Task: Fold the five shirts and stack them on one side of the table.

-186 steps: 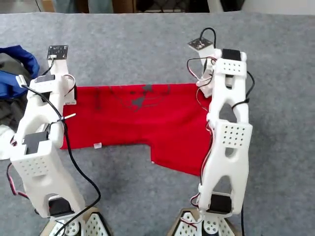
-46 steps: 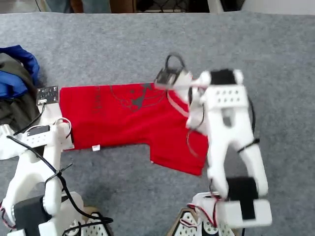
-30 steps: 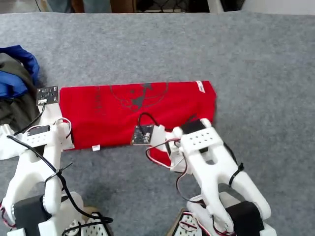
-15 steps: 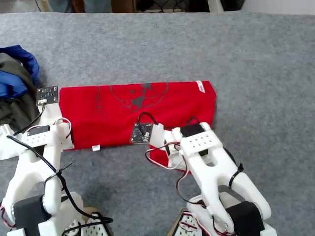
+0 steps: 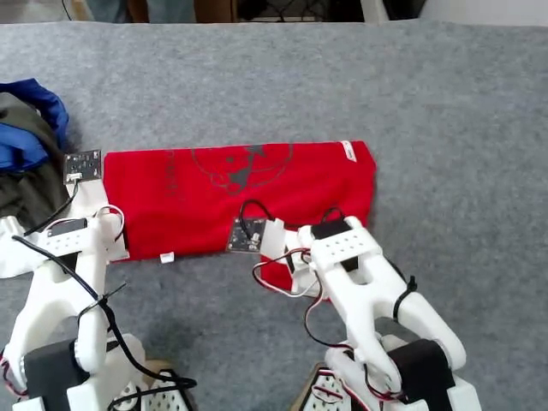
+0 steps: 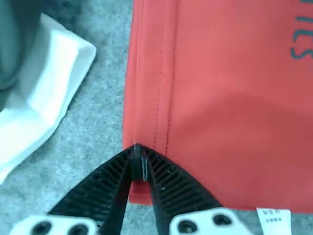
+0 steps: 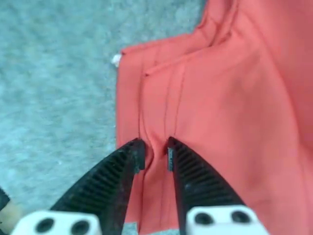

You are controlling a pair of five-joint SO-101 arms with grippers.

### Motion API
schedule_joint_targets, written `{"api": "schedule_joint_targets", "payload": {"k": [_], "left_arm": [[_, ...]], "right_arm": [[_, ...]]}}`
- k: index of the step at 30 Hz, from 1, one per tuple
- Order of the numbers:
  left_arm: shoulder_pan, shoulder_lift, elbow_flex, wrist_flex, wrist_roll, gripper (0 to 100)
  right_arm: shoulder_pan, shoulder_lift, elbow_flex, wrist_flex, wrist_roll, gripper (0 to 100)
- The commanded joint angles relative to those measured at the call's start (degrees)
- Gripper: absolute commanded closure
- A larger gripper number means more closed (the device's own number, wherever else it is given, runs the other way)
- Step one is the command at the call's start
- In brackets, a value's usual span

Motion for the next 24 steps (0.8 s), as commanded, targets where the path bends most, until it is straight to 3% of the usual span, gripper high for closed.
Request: {"api": "schedule_joint_targets", "payload": {"k": [1,24], "left_arm": [[-0.40,0.00,-2.33,-0.62,0.53,97],[-0.31,0.09,-2.33,-0.62,0.35,97]], "right_arm": [[-0.44,1.27,-0.04,-0.70,0.26,96.8],[-0.44,1.27,-10.95,11.96,0.44,97.3]]}}
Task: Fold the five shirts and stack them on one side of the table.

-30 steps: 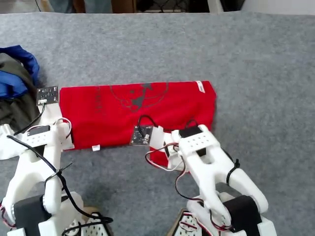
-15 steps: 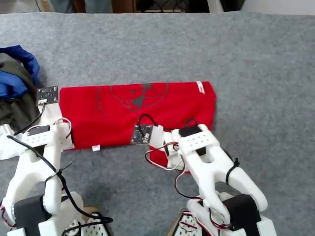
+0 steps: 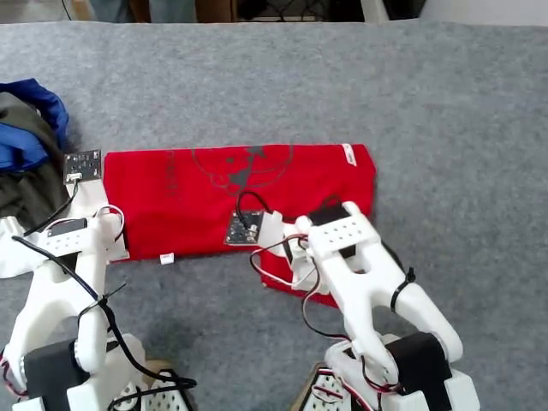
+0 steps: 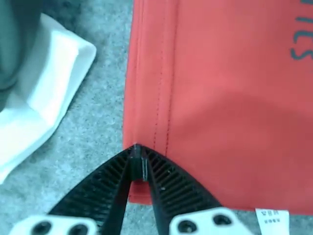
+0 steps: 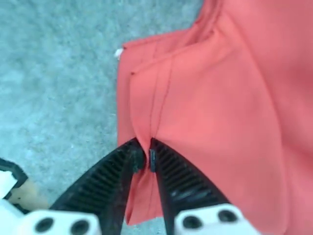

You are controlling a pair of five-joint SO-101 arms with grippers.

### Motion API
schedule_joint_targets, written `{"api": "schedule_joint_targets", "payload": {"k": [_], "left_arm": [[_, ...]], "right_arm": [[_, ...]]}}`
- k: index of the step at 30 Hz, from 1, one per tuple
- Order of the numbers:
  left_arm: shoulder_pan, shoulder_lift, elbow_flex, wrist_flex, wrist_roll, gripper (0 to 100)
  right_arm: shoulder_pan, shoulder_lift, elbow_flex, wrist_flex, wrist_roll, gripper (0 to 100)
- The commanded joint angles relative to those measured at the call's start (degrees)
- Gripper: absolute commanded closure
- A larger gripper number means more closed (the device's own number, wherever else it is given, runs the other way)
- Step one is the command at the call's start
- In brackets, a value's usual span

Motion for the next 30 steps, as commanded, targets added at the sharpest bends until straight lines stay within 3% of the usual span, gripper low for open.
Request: {"api": "schedule_joint_targets", "payload": {"k": [1,10,15,30], "left_arm": [[-0.31,0.09,-2.33,-0.62,0.35,97],[-0.31,0.09,-2.33,-0.62,0.26,97],[-0.31,0.09,-2.33,-0.62,0.26,97],[-0.31,0.09,-2.33,-0.53,0.26,97]], "right_arm": [[-0.35,-0.04,-3.21,1.49,0.44,97.3],[-0.35,0.31,-3.21,1.49,0.53,97.2],[-0.26,0.31,-2.95,1.41,0.26,89.0],[-0.26,0.40,-2.59,0.79,0.26,96.6]]}}
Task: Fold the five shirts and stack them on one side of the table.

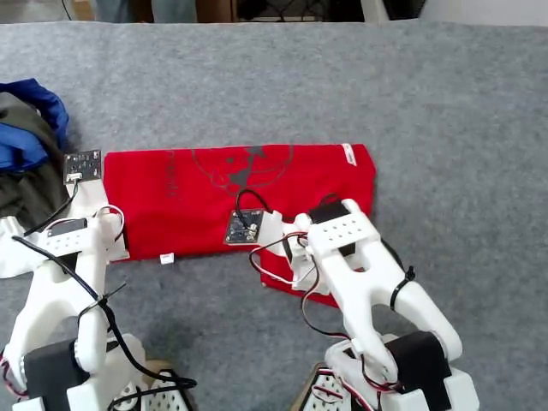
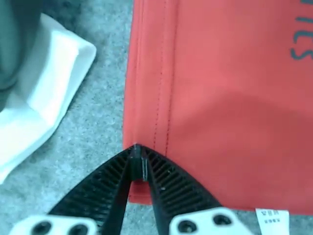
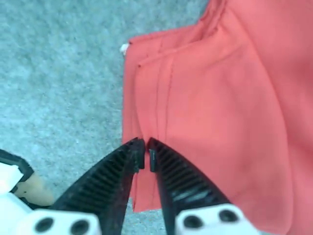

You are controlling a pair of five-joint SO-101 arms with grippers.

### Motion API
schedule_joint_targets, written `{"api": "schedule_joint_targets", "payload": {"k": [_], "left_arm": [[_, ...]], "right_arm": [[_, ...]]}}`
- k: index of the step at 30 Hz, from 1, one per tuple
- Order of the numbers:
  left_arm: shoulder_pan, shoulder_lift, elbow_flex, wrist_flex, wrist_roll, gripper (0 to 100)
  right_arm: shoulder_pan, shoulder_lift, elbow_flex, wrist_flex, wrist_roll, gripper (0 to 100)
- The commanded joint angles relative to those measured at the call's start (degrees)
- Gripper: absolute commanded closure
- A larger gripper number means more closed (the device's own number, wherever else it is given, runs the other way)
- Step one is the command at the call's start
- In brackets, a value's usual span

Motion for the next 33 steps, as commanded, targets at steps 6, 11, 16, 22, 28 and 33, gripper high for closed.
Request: {"api": "schedule_joint_targets", "payload": {"k": [6,11,16,22,28,33], "left_arm": [[-0.31,0.09,-2.24,-0.53,0.26,97],[-0.22,0.09,-2.59,0.44,0.18,97],[-0.22,0.09,-2.59,0.44,0.18,97],[-0.22,0.09,-2.59,0.44,0.18,97],[-0.22,0.09,-2.59,0.44,0.18,97],[-0.22,0.09,-2.68,0.44,0.18,97]], "right_arm": [[-0.35,-0.04,2.51,-4.57,0.35,96.9],[-0.35,-0.40,2.77,-3.87,-1.14,97.1],[-0.35,-0.40,1.98,-3.34,-1.23,98.5],[-0.35,-0.48,-2.95,2.64,-1.23,98.4],[-0.53,-0.48,-7.08,6.42,-1.05,98.4],[-0.62,-0.48,-6.64,7.03,-0.97,98.4]]}}
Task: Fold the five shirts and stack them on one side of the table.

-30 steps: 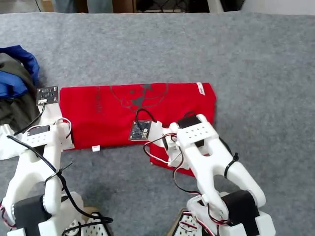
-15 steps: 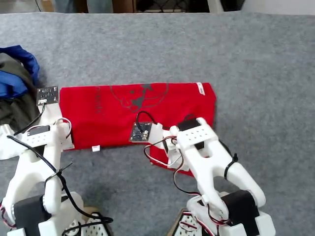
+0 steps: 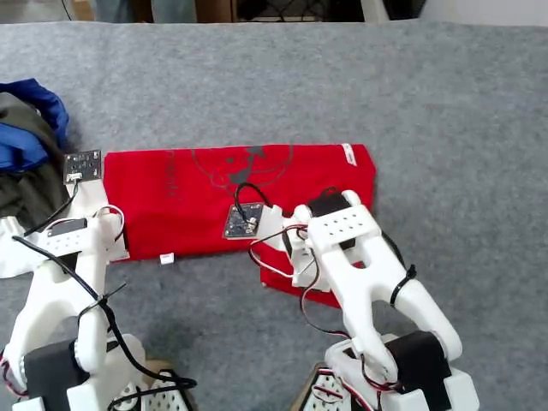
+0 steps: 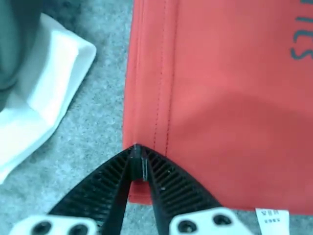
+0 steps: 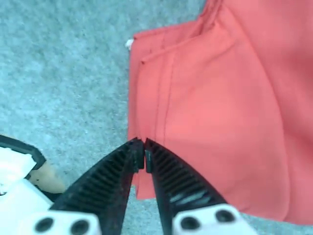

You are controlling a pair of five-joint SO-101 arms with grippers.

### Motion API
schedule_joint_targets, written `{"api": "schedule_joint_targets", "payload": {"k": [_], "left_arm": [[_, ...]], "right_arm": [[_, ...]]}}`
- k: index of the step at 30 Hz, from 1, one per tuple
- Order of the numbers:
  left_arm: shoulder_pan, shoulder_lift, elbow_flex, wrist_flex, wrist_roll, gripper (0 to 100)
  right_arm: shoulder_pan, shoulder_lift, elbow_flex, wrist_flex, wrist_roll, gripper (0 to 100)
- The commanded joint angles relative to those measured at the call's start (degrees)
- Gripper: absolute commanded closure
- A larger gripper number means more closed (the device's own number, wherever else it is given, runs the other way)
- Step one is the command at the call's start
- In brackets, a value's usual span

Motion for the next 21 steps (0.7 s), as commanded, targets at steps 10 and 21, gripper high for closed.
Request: {"api": "schedule_joint_targets", "payload": {"k": [10,21], "left_arm": [[-0.22,0.18,-2.68,0.44,0.18,97],[-0.22,0.18,-2.68,0.35,0.18,97]], "right_arm": [[-0.79,-0.48,1.80,-1.05,0.97,98.4],[-0.79,-0.40,5.76,-6.51,1.05,95.3]]}}
